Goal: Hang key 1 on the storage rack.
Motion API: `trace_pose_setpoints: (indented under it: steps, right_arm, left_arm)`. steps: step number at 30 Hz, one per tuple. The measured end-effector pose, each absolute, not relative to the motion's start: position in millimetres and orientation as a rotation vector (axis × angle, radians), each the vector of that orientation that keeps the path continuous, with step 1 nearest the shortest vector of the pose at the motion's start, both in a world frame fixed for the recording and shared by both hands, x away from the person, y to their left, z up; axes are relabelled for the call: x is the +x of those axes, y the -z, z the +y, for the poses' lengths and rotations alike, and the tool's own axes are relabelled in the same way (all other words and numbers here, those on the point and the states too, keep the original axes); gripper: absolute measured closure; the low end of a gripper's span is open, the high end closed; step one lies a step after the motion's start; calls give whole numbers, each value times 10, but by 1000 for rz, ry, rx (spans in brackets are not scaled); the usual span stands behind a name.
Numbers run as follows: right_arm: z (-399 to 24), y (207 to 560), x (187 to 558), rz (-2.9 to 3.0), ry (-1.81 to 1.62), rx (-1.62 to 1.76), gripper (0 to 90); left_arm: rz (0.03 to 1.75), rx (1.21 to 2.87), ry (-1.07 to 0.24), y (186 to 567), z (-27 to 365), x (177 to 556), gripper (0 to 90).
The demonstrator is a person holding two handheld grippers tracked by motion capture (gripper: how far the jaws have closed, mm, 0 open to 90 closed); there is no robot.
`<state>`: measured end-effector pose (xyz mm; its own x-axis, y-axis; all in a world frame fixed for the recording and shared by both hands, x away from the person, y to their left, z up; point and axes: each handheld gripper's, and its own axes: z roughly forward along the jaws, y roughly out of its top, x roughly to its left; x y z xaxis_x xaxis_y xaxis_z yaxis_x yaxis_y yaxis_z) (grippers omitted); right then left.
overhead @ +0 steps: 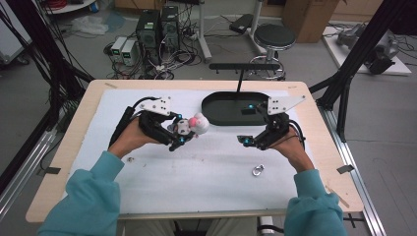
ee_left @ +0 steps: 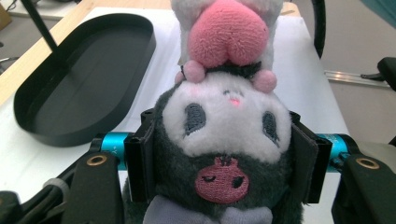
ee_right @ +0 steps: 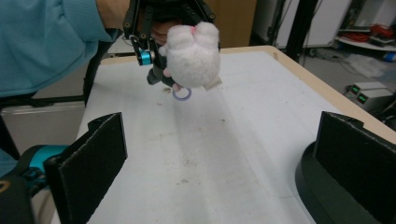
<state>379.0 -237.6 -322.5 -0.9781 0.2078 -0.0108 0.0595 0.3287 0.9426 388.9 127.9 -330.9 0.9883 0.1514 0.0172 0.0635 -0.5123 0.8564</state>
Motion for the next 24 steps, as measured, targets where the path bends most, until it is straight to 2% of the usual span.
trace_pose_setpoints:
  steps: [20, 24]
  right_arm:
    - [-1832, 3130, 4023, 2599, -1706, 50, 19]
    - [-1728, 3134, 4028, 2635, -1687, -1, 45]
  left_arm:
    - [80, 2115, -87, 3230, 1049, 3892, 382]
    - [68, 2116, -75, 3224, 1024, 3886, 382]
